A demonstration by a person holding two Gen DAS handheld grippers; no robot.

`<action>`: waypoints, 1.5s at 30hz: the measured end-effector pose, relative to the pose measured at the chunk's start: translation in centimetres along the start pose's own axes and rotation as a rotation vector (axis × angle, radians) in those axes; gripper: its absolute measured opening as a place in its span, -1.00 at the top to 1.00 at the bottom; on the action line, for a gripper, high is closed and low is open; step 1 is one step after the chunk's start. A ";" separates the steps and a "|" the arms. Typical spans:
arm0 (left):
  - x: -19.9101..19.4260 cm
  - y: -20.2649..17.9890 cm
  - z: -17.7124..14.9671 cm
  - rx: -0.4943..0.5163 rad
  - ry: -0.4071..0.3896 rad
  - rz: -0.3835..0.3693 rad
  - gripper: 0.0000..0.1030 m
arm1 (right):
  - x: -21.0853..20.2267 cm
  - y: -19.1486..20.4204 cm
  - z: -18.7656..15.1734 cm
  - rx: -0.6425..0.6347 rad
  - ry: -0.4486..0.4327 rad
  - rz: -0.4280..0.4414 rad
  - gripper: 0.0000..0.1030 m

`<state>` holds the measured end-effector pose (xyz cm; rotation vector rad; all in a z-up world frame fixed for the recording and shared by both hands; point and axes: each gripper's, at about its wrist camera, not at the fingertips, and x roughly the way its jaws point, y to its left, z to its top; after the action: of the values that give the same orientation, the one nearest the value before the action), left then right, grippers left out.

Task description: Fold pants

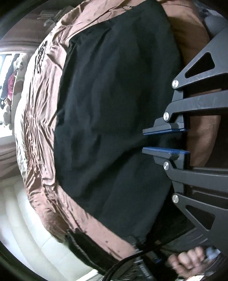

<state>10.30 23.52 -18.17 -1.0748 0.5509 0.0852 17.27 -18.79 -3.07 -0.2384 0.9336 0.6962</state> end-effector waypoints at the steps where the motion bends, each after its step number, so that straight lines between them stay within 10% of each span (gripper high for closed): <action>1: 0.0 0.0 0.0 -0.003 -0.004 0.003 0.58 | 0.1 0.0 0.2 0.001 -0.003 0.004 0.79; 45: 0.8 0.1 -0.1 -0.030 -0.023 0.045 0.58 | 14.8 -5.5 16.9 0.094 0.165 -0.019 0.82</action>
<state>10.97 23.33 -18.65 -1.0894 0.5544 0.1457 37.75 -8.36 -5.62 -0.2236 1.1173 0.6201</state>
